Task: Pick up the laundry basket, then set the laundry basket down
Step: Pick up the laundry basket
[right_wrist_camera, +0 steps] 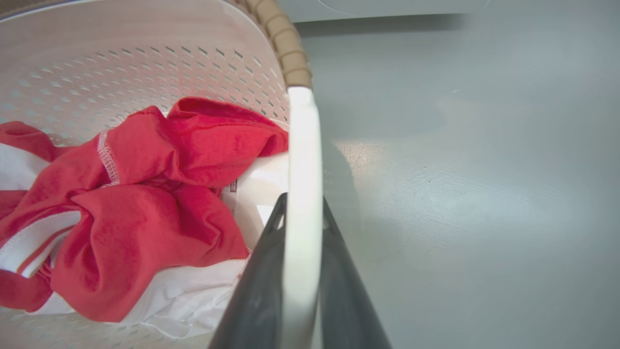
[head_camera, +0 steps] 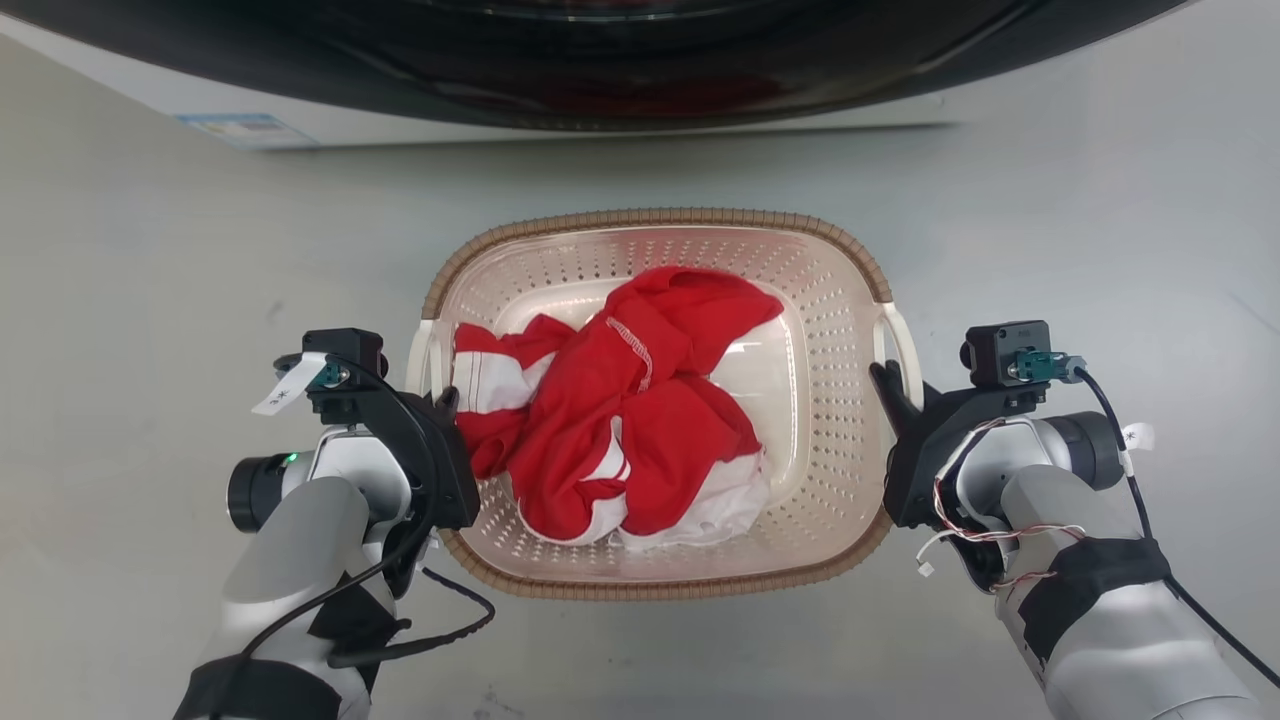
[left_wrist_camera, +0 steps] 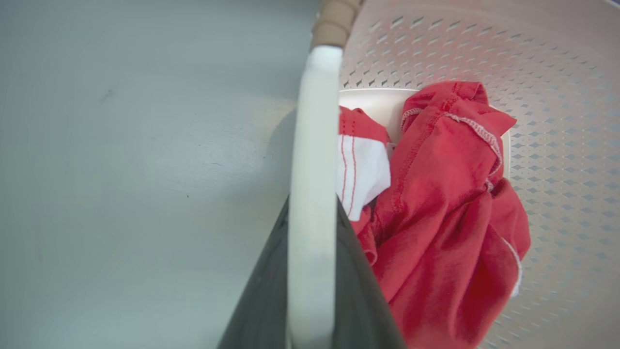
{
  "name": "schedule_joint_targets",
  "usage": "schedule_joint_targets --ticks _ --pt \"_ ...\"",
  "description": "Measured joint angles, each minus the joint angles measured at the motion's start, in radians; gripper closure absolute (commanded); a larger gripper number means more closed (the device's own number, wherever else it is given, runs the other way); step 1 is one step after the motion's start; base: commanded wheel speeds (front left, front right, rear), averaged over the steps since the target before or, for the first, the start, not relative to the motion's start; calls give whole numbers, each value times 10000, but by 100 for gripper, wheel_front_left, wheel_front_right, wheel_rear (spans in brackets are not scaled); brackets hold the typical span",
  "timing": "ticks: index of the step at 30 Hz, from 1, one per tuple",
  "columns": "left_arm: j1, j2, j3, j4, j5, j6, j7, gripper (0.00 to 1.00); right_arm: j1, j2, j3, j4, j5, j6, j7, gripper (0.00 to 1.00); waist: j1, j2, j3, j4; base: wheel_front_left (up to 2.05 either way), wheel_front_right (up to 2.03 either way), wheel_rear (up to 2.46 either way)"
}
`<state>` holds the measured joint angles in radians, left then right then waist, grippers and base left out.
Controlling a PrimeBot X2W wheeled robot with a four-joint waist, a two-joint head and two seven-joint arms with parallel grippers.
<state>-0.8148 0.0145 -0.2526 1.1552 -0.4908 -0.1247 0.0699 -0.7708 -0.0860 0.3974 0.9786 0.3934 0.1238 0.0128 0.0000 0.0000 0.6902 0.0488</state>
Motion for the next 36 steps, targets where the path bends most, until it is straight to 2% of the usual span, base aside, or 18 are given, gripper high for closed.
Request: schedule_joint_targets --ticks 16,36 --pt "151 -71 -121 617 -834 -73 1526 100 -138 48 560 961 1118 56 1248 100 -1 1 -2111 -142 0 0 0" --pt "588 -21 -199 800 -1839 -67 3342 100 87 94 1064 1452 2345 54 2543 100 -1 0 -4424 -374 0 0 0"
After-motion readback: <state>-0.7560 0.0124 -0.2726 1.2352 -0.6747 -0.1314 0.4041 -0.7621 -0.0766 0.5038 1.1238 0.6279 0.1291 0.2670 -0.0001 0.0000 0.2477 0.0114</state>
